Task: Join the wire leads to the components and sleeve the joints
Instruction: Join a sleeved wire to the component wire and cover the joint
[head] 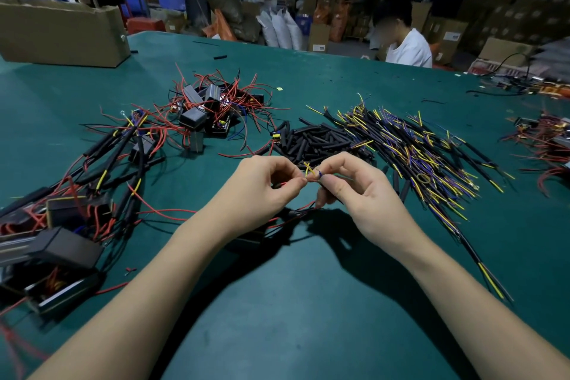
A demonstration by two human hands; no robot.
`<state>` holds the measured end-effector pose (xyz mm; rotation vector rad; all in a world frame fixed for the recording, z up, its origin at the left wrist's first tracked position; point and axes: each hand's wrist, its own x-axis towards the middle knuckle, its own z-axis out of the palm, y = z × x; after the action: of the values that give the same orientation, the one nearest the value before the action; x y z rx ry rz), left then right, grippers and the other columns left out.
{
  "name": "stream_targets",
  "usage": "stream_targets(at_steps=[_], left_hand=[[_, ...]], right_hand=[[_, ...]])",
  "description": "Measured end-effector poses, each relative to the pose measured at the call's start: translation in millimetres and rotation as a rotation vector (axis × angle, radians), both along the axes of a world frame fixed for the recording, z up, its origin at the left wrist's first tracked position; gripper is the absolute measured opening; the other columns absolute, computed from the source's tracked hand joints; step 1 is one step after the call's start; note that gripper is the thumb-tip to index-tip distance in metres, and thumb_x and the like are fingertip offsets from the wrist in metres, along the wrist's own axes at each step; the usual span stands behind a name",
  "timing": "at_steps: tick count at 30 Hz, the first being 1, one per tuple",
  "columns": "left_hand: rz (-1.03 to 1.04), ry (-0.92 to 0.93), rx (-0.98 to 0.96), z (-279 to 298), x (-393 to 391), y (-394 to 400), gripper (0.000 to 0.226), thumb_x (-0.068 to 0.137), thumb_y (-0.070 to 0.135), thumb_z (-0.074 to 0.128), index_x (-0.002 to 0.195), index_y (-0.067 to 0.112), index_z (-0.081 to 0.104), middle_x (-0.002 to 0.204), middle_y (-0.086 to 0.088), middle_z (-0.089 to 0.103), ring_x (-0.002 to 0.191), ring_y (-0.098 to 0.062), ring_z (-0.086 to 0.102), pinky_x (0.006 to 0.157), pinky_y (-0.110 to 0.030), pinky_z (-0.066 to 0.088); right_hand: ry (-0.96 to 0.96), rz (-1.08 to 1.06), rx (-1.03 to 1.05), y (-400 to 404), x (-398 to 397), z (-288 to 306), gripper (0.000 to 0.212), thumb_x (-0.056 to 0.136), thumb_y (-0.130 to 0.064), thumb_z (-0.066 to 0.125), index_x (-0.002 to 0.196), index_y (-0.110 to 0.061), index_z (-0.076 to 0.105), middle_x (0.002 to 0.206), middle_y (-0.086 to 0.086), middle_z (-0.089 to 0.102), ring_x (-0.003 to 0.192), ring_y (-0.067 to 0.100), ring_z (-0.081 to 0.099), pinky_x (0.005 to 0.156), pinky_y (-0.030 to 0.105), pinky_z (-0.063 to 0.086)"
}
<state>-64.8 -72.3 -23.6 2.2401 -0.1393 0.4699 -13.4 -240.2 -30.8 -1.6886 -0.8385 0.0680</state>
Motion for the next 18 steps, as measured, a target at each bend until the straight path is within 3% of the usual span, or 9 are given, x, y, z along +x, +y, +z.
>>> stream_targets(at_steps=[4, 8, 11, 13, 15, 18], left_hand=[[0.004, 0.056, 0.036, -3, 0, 0, 0.006, 0.086, 0.019, 0.067, 0.081, 0.016, 0.067, 0.074, 0.003, 0.067, 0.069, -0.011, 0.059, 0.067, -0.022, 0.045], [0.108, 0.048, 0.225, 2, -3, 0, 0.022, 0.085, 0.042, 0.064, 0.086, 0.022, 0.055, 0.079, 0.007, 0.058, 0.079, -0.016, 0.054, 0.072, -0.034, 0.046], [0.198, -0.037, 0.331, 11, -8, -4, 0.027, 0.085, 0.052, 0.055, 0.079, 0.027, 0.050, 0.077, 0.009, 0.052, 0.078, -0.012, 0.047, 0.066, -0.031, 0.039], [0.175, -0.065, 0.416, 14, -13, -8, 0.031, 0.084, 0.058, 0.050, 0.079, 0.028, 0.058, 0.079, 0.009, 0.053, 0.082, -0.009, 0.045, 0.066, -0.029, 0.037], [0.134, -0.072, 0.543, 12, -15, -16, 0.036, 0.085, 0.061, 0.048, 0.089, 0.029, 0.064, 0.089, 0.009, 0.059, 0.092, -0.011, 0.047, 0.072, -0.029, 0.037], [0.122, -0.063, 0.727, 4, -13, -28, 0.035, 0.089, 0.059, 0.046, 0.106, 0.031, 0.059, 0.104, 0.010, 0.062, 0.106, -0.014, 0.046, 0.079, -0.029, 0.029]], right_hand=[[-0.009, -0.015, -0.094, -2, 3, -3, 0.013, 0.095, 0.002, 0.051, 0.087, -0.006, 0.057, 0.064, -0.012, 0.058, 0.060, 0.010, 0.051, 0.064, 0.019, 0.041], [0.021, -0.064, -0.123, 0, 3, -7, 0.013, 0.095, 0.000, 0.052, 0.086, -0.007, 0.059, 0.063, -0.016, 0.061, 0.057, 0.007, 0.050, 0.060, 0.015, 0.041], [0.090, -0.094, -0.121, 0, 4, -8, 0.013, 0.095, -0.002, 0.052, 0.087, -0.009, 0.060, 0.072, -0.006, 0.063, 0.055, 0.006, 0.050, 0.058, 0.015, 0.042], [0.122, -0.106, -0.121, 1, 4, -9, 0.011, 0.095, -0.003, 0.053, 0.088, -0.007, 0.060, 0.066, -0.005, 0.060, 0.054, 0.005, 0.050, 0.056, 0.017, 0.041], [0.146, -0.112, -0.108, 1, 3, -8, 0.010, 0.095, -0.003, 0.054, 0.087, -0.006, 0.060, 0.065, -0.002, 0.059, 0.053, 0.005, 0.049, 0.055, 0.019, 0.040], [0.163, -0.114, -0.098, 1, 3, -7, 0.010, 0.094, -0.003, 0.054, 0.088, -0.003, 0.061, 0.072, 0.004, 0.061, 0.053, 0.004, 0.049, 0.056, 0.018, 0.041]])
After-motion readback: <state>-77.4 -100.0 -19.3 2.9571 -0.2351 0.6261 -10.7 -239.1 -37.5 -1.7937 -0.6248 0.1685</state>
